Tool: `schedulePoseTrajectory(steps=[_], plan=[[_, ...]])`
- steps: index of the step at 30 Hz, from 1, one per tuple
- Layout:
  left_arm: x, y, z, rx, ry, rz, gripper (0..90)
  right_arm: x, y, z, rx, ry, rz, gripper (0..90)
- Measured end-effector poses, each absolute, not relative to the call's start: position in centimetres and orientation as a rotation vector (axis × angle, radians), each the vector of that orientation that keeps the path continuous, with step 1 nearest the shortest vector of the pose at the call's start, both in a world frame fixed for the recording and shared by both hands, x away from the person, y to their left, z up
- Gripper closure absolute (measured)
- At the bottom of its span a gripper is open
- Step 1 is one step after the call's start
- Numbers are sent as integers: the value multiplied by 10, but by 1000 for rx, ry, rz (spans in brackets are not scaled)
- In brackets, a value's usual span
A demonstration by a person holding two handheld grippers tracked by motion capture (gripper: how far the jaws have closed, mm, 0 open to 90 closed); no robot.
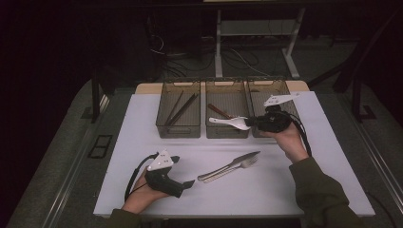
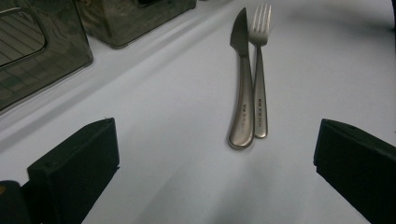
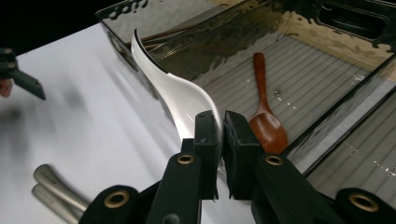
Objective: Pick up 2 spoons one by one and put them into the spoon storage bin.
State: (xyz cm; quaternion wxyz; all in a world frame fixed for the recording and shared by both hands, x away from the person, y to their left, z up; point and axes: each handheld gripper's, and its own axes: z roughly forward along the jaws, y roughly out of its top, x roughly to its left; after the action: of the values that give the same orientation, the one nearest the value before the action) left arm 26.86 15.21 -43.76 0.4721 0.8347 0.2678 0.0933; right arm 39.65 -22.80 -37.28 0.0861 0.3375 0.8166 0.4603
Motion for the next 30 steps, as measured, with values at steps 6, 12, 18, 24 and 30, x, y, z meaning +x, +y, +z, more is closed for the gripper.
schedulePoseTrajectory(steps=[6, 12, 18, 24, 30], plan=[[269, 152, -437, 2044, 653, 228, 0, 408, -230, -375, 1046, 2411, 1355, 838], [268, 151, -437, 2047, 652, 225, 0, 419, -228, -375, 1075, 2394, 1319, 838], [268, 152, -437, 2048, 649, 225, 0, 429, -223, -377, 1097, 2401, 1271, 838], [268, 151, -437, 2047, 650, 224, 0, 433, -216, -385, 1099, 2440, 1215, 835], [268, 151, -437, 2046, 651, 223, 0, 434, -214, -386, 1099, 2427, 1227, 761]])
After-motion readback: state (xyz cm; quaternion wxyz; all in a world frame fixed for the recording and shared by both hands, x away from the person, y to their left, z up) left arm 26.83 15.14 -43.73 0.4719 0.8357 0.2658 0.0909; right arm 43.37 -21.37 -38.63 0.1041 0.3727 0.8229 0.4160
